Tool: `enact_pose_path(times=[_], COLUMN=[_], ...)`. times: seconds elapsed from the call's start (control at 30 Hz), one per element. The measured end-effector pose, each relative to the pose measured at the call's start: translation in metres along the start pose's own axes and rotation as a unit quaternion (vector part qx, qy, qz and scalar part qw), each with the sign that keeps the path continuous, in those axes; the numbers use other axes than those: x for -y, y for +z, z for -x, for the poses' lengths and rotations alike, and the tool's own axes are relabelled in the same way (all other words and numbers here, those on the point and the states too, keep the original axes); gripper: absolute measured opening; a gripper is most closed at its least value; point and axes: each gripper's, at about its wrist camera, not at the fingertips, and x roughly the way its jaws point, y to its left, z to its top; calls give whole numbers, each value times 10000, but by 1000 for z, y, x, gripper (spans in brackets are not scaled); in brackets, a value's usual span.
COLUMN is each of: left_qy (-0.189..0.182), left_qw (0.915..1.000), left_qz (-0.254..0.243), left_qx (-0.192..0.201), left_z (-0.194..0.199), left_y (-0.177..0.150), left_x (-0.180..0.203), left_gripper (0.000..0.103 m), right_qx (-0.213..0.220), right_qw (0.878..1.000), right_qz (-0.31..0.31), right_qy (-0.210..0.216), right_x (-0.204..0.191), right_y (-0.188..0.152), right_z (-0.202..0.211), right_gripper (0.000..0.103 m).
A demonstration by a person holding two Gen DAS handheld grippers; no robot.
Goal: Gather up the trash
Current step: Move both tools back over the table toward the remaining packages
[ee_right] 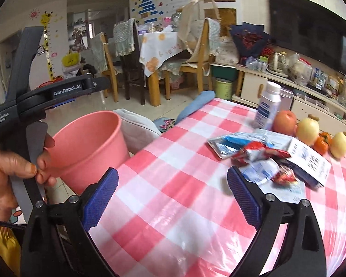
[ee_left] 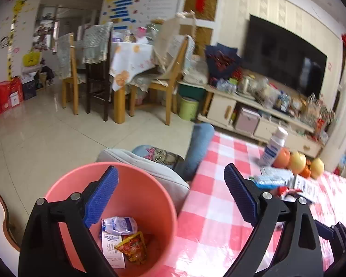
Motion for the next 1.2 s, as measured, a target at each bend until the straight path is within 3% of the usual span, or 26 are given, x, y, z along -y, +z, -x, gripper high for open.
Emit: enact_pose_path(times=[0.2,0.33,0.67,1.2], left_qy=[-241,-347,-713,-1578], left_qw=[9989,9967,9909,9748], left_qz=[-373,-725,-1091,-1164], left_qx=[-162,-62,-326,-1060], left_z=[-2,2,-6,-33], left_y=[-8,-11,-20,-49], left_x=[26,44,76,126], left_gripper=[93,93,93,93], right_qx=[23,21,72,-318], right_qw=[9998,9996,9984,9939], right_qz=[-177,-251,-562,-1052], right_qy=[54,141,94,31], right_x=[18,27,53,117], right_y=[-11,-21,-29,-44], right_z=[8,11,22,37], right_gripper=[97,98,98,98])
